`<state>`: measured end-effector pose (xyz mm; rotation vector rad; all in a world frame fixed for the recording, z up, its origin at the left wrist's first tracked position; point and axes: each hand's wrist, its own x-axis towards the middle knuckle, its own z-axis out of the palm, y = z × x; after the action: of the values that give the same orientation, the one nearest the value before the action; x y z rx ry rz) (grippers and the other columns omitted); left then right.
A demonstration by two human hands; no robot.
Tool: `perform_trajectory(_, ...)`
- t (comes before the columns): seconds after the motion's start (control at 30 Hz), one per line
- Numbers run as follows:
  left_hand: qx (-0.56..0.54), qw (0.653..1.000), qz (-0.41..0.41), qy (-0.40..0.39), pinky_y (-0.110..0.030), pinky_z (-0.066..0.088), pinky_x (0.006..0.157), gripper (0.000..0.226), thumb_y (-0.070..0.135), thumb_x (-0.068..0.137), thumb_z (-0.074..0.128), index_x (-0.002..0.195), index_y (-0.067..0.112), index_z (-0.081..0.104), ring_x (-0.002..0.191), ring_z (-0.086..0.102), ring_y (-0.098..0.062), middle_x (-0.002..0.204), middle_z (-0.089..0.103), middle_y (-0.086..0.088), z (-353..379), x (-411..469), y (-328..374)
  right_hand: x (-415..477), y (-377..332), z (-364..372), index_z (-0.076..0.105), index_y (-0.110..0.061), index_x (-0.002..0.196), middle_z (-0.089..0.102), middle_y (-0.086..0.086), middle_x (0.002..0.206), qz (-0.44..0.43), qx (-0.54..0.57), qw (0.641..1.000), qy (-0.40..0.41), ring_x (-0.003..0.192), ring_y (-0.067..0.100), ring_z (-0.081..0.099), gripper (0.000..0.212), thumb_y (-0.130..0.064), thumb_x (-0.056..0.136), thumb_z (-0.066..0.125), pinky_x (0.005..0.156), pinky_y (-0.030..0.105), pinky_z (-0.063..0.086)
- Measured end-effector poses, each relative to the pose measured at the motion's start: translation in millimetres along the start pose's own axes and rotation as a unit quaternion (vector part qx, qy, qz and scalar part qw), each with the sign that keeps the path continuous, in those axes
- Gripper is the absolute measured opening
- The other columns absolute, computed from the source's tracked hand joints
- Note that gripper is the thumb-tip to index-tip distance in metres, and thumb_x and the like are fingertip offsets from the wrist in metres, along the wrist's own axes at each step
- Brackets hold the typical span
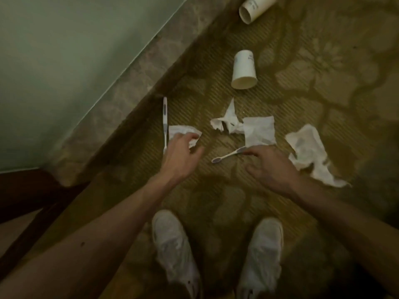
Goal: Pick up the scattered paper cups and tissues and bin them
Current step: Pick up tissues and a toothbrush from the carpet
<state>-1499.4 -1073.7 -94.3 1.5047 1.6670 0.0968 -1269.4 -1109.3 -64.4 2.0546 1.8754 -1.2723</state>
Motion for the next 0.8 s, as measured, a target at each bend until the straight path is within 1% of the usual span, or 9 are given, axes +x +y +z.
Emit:
perform_trajectory(0.07,0.068,0.995,0.050,0.045,-0.038,0.038,0.106,0.045,0.035,0.094,0.062,0.137,0.022,0.055,0.130,0.044,-0.025,0.139,0.049,-0.008,17.0,29.6,-22.1,28.5,21.6,17.5,0.061,-0.020,0.127,0.059,0.004,0.124,-0.037,-0.060,0.997,0.035,0.116,0.023,0.050,0.042,-0.028,0.086,0.067,0.096,0.034,0.039)
perform_trajectory(0.17,0.143,0.977,0.130,0.090,-0.044,0.041,0.107,0.046,0.035,0.093,0.063,0.137,0.023,0.053,0.128,0.043,-0.028,0.137,0.048,-0.010,42.4,51.8,-57.5,62.2,49.8,45.5,0.060,-0.019,0.127,0.056,0.008,0.122,-0.118,-0.173,0.975,0.079,0.113,0.029,0.049,0.051,-0.038,0.081,0.072,0.089,0.042,0.043)
perform_trajectory(0.27,0.203,0.940,0.241,0.129,-0.051,0.051,0.089,0.031,0.019,0.090,0.069,0.121,0.012,0.065,0.107,0.055,-0.033,0.116,0.059,-0.014,62.9,61.8,-90.0,83.8,71.0,64.6,0.064,-0.025,0.117,0.057,0.006,0.121,-0.167,-0.237,0.954,0.073,0.113,0.027,0.049,0.034,-0.041,0.086,0.065,0.090,0.043,0.042)
perform_trajectory(0.37,0.188,0.922,0.288,0.177,-0.049,0.053,0.073,0.012,0.005,0.088,0.070,0.100,0.005,0.069,0.086,0.058,-0.031,0.093,0.063,-0.013,67.0,80.8,-102.2,95.2,82.0,73.3,0.066,-0.024,0.113,0.059,0.004,0.119,-0.205,-0.255,0.941,0.083,0.113,0.026,0.051,0.024,-0.035,0.093,0.058,0.091,0.041,0.042)
perform_trajectory(0.43,0.151,0.927,0.276,0.205,-0.044,0.053,0.072,0.008,0.005,0.092,0.063,0.099,0.005,0.067,0.084,0.057,-0.028,0.092,0.061,-0.011,63.2,87.5,-94.8,96.4,80.3,69.8,0.066,-0.022,0.112,0.060,0.004,0.114,-0.228,-0.256,0.936,0.082,0.110,0.025,0.053,0.022,-0.033,0.094,0.057,0.088,0.040,0.043)
perform_trajectory(0.57,0.067,0.944,0.214,0.241,-0.040,0.051,0.069,0.019,0.013,0.101,0.049,0.113,0.008,0.063,0.081,0.059,-0.028,0.102,0.055,-0.010,54.9,78.6,-76.0,87.5,63.7,57.2,0.068,-0.012,0.103,0.064,0.008,0.100,-0.255,-0.202,0.937,0.129,0.089,0.028,0.058,0.016,-0.022,0.092,0.062,0.073,0.041,0.049)
perform_trajectory(0.67,0.051,0.952,0.105,0.282,-0.044,0.051,0.064,0.022,0.025,0.104,0.042,0.117,0.014,0.055,0.077,0.060,-0.036,0.106,0.051,-0.012,45.5,74.3,-74.6,82.4,50.7,55.5,0.064,-0.010,0.099,0.060,0.008,0.098,-0.257,-0.191,0.933,0.162,0.087,0.025,0.054,0.023,-0.026,0.095,0.047,0.072,0.039,0.046)
perform_trajectory(0.73,0.077,0.953,0.010,0.292,-0.046,0.049,0.068,0.029,0.040,0.103,0.041,0.115,0.015,0.049,0.085,0.062,-0.040,0.109,0.050,-0.013,37.0,79.2,-80.2,86.6,43.8,58.6,0.058,-0.009,0.096,0.055,0.008,0.098,-0.241,-0.181,0.935,0.189,0.087,0.024,0.050,0.030,-0.029,0.094,0.035,0.074,0.042,0.046)
perform_trajectory(0.8,0.100,0.958,-0.061,0.262,-0.047,0.048,0.073,0.041,0.051,0.099,0.044,0.118,0.014,0.044,0.095,0.062,-0.043,0.116,0.051,-0.016,30.1,85.0,-88.2,98.8,40.2,61.8,0.056,-0.005,0.098,0.056,0.014,0.108,-0.195,-0.176,0.941,0.212,0.097,0.029,0.052,0.030,-0.030,0.095,0.038,0.082,0.046,0.047)
